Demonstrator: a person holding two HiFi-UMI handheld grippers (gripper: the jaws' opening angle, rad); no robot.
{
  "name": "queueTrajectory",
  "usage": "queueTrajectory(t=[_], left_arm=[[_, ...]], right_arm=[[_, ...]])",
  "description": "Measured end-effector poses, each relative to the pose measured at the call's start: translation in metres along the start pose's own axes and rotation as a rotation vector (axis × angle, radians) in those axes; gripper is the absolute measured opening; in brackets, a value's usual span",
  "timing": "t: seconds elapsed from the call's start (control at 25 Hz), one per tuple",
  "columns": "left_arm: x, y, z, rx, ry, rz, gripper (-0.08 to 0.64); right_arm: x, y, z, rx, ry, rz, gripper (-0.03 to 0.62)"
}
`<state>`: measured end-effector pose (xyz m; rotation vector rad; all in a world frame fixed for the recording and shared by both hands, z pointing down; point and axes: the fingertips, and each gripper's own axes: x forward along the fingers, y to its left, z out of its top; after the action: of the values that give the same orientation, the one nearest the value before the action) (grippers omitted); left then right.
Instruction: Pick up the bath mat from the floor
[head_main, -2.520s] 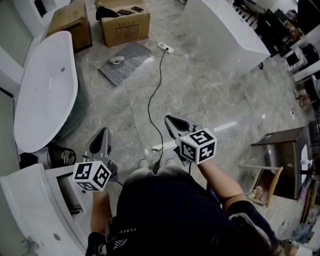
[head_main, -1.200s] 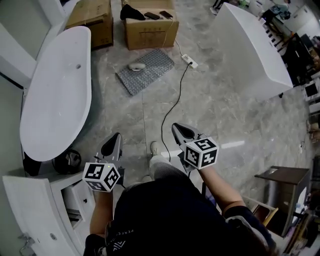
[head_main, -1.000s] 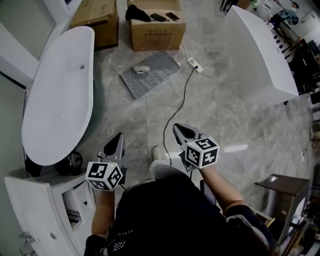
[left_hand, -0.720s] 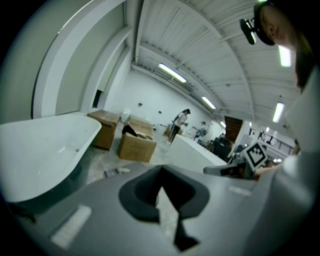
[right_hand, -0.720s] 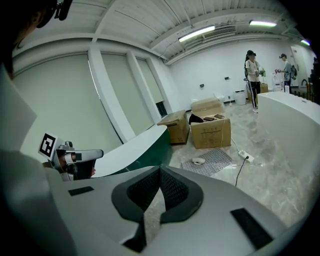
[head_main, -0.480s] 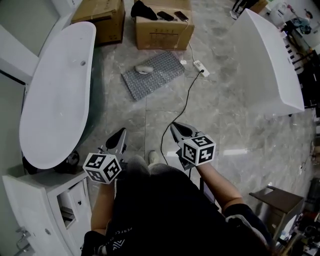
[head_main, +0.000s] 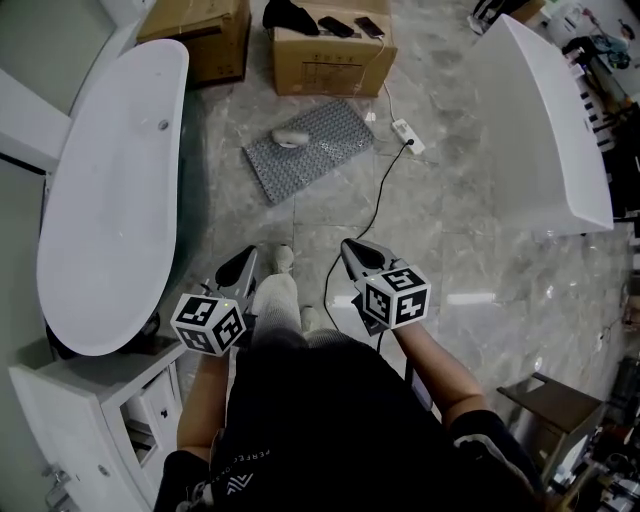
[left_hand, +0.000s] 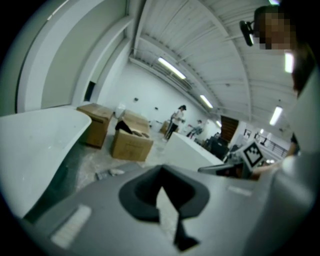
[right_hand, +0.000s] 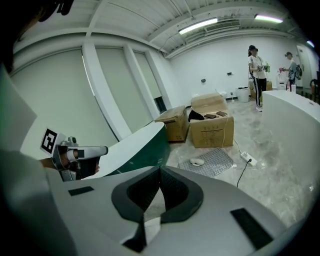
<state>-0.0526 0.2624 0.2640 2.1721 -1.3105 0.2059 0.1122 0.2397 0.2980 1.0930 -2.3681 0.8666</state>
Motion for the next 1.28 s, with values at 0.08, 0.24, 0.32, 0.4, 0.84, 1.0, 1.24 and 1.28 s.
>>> queueTrajectory(t=[0.08, 0.24, 0.32, 0.4, 0.84, 1.0, 1.24, 1.28], left_arm=[[0.016, 0.012, 0.008, 0.009, 0.008, 0.004, 0.006], [0.042, 0.040, 0.026, 0.010, 0.022, 0.026, 0.006], [0.054, 0.054, 0.038, 0.010, 0.027, 0.023, 0.006], [0.064, 0.067, 0.049, 0.008, 0.031, 0.012, 0.006], [0.122, 0.139, 0.085, 0.026, 0.089, 0.008, 0.007], [0.146, 0.159, 0.091, 0.027, 0.095, 0.022, 0.007], [0.173, 0.184, 0.086, -0.032, 0.087, 0.051, 0.008], [0.177, 0.188, 0.084, -0.037, 0.089, 0.065, 0.008]], right_arm=[[0.014, -0.004, 0.010, 0.004, 0.006, 0.002, -0.002], [0.041, -0.011, 0.034, 0.015, 0.015, -0.002, -0.002], [0.056, -0.014, 0.047, 0.025, 0.014, -0.008, -0.002], [0.071, -0.018, 0.060, 0.034, 0.017, -0.015, -0.002], [0.151, -0.036, 0.112, 0.050, 0.035, -0.043, -0.002], [0.173, -0.052, 0.124, 0.059, 0.043, -0.059, -0.002], [0.198, -0.074, 0.130, 0.065, 0.070, -0.050, -0.002], [0.204, -0.080, 0.131, 0.063, 0.074, -0.047, -0.002]])
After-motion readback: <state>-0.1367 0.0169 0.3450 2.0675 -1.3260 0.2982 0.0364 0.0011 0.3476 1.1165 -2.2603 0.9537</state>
